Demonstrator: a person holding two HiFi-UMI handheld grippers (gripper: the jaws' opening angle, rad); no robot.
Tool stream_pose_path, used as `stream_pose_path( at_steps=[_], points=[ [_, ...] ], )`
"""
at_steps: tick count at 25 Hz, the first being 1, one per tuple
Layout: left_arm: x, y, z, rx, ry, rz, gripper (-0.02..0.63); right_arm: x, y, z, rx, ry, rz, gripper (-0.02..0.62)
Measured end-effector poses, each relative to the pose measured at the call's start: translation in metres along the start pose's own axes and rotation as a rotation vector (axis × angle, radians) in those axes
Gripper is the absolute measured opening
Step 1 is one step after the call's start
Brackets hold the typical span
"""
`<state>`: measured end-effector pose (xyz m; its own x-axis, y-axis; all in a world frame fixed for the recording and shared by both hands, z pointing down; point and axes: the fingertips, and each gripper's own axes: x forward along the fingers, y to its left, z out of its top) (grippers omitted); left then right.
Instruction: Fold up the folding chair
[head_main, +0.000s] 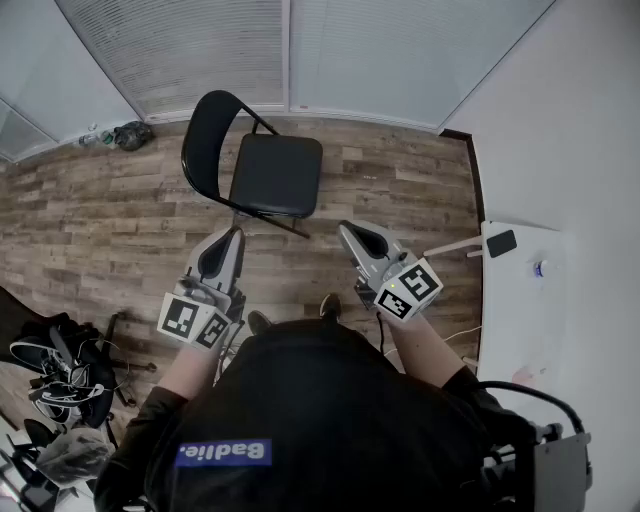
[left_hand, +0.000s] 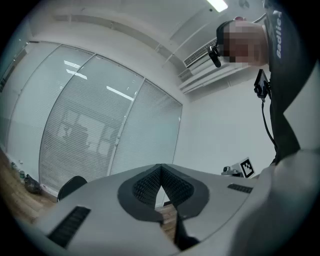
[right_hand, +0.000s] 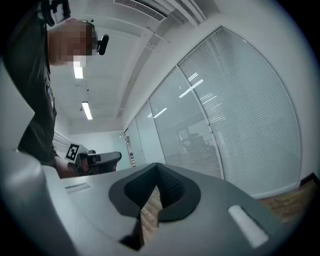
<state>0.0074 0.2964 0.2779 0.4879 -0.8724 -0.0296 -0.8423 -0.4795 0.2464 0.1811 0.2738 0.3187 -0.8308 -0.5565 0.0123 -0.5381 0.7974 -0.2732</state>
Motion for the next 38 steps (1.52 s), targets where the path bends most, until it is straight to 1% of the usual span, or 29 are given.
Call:
stream_pose_path(
  at_steps=[11, 16, 21, 25, 29, 34, 38],
  points=[
    [0.004, 0.0, -0.006, -0.012, 0.007, 0.003, 0.005, 0.0, 0.002, -0.003, 0.013, -0.005, 0.015, -0.003],
    [0.009, -0.001, -0.011, -0.009, 0.017, 0.019, 0.005, -0.003, -0.003, -0.003, 0.019, -0.008, 0.022, -0.002],
    [0.023, -0.005, -0.018, 0.017, 0.028, 0.069, 0.005, -0.01, -0.027, -0.004, 0.026, 0.013, 0.057, -0.002],
    [0.037, -0.006, -0.026, 0.039, 0.021, 0.129, 0.005, -0.013, -0.05, -0.006, -0.001, 0.029, 0.1, -0.002],
    [0.052, -0.003, -0.026, 0.078, 0.023, 0.162, 0.005, -0.006, -0.072, -0.007, -0.019, 0.05, 0.118, -0.002],
    [0.07, 0.024, -0.019, 0.073, 0.012, 0.165, 0.005, 0.022, -0.089, -0.001, -0.028, 0.047, 0.115, -0.003],
    [0.087, 0.075, -0.013, 0.076, 0.018, 0.148, 0.005, 0.07, -0.1, 0.002, -0.043, 0.054, 0.09, -0.003]
  ],
)
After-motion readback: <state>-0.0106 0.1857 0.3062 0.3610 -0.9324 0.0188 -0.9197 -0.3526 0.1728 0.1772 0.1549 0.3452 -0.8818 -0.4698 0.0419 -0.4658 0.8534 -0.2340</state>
